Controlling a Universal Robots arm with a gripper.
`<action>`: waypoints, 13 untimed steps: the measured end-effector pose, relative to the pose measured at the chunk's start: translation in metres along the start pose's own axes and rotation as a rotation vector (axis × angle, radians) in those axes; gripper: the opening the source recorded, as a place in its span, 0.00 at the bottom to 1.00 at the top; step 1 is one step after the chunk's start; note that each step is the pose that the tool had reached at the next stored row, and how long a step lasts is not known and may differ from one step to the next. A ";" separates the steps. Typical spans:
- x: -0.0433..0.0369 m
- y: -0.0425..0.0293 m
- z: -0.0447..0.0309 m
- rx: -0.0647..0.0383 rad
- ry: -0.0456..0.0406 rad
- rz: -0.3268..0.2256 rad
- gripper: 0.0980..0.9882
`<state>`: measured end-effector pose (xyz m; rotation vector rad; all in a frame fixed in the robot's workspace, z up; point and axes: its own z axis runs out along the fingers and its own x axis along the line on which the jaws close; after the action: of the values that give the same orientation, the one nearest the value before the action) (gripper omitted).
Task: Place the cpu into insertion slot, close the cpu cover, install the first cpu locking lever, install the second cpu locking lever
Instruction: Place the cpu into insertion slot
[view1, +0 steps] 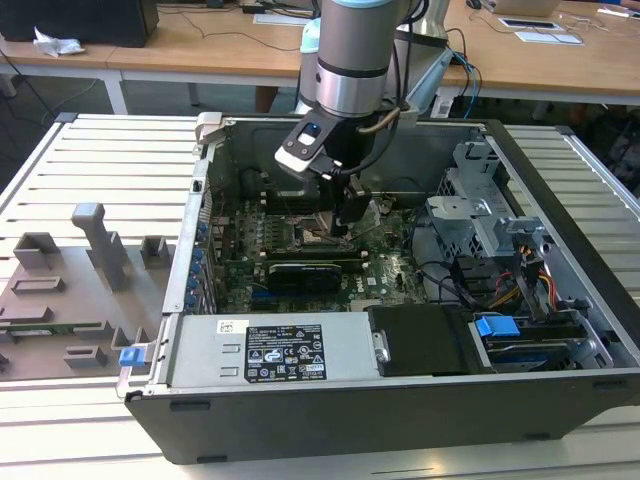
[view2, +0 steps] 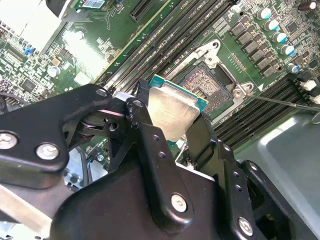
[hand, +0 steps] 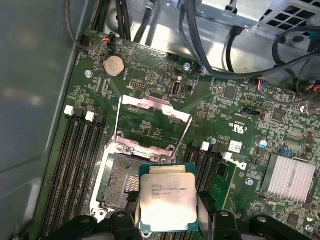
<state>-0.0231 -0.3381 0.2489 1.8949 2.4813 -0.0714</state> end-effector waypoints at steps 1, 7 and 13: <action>0.0000 0.0000 0.0001 0.001 0.0003 0.012 0.50; 0.0000 0.0000 0.0006 0.005 0.0028 0.112 0.50; 0.0000 0.0000 0.0010 0.009 0.0051 0.208 0.50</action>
<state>-0.0231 -0.3381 0.2479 2.1459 2.2742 -0.0743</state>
